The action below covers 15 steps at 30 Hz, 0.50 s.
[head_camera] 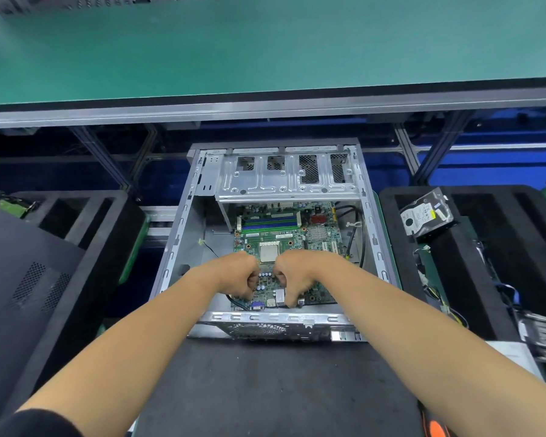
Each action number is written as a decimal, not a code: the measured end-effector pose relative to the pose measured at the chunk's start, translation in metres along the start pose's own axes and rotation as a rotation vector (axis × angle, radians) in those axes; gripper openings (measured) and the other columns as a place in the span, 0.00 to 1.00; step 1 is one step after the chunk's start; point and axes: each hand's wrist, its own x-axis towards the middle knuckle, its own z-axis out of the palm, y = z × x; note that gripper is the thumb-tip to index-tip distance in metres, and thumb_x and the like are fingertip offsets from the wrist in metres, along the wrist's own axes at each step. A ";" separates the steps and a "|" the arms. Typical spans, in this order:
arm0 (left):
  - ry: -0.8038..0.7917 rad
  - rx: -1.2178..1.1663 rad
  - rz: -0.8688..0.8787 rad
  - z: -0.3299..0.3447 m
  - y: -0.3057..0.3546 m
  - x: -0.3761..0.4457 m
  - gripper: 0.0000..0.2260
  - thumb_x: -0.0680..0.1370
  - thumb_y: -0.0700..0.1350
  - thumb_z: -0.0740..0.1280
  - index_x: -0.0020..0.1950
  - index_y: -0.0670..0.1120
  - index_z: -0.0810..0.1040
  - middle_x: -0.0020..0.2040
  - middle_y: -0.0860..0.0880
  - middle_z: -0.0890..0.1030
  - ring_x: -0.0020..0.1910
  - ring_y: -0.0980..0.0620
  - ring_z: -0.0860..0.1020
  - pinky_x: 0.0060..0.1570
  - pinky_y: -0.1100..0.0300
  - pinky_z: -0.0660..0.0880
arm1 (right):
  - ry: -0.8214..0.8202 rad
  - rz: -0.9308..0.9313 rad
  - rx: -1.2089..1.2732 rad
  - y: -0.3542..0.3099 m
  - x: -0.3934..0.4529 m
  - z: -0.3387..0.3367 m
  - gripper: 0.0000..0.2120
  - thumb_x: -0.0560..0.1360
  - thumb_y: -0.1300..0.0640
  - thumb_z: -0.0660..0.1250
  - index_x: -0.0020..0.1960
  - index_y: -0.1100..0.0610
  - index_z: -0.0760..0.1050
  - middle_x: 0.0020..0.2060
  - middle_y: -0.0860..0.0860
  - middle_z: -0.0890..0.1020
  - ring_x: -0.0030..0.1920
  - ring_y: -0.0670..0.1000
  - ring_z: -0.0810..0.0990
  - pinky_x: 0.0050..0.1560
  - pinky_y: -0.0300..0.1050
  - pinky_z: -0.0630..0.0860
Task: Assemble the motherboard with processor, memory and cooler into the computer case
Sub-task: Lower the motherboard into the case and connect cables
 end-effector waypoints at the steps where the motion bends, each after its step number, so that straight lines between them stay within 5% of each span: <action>1: -0.002 0.001 -0.002 0.000 -0.001 0.001 0.05 0.69 0.40 0.75 0.39 0.41 0.80 0.34 0.51 0.80 0.32 0.59 0.74 0.31 0.67 0.67 | 0.000 0.000 0.001 0.000 0.000 0.000 0.14 0.62 0.56 0.78 0.40 0.59 0.75 0.35 0.53 0.79 0.32 0.52 0.73 0.31 0.42 0.69; 7: -0.012 0.004 0.020 -0.002 0.001 0.004 0.06 0.69 0.36 0.74 0.34 0.42 0.80 0.36 0.50 0.84 0.33 0.63 0.77 0.41 0.60 0.77 | -0.001 -0.002 -0.013 0.001 0.001 0.000 0.15 0.61 0.56 0.79 0.39 0.58 0.74 0.34 0.52 0.78 0.31 0.51 0.73 0.30 0.41 0.69; 15: -0.038 0.034 0.036 -0.001 0.002 0.005 0.13 0.68 0.38 0.76 0.29 0.47 0.75 0.30 0.54 0.78 0.33 0.58 0.77 0.41 0.59 0.77 | 0.001 -0.010 -0.015 0.000 -0.002 0.000 0.14 0.62 0.57 0.78 0.39 0.58 0.74 0.33 0.51 0.78 0.32 0.50 0.73 0.30 0.41 0.69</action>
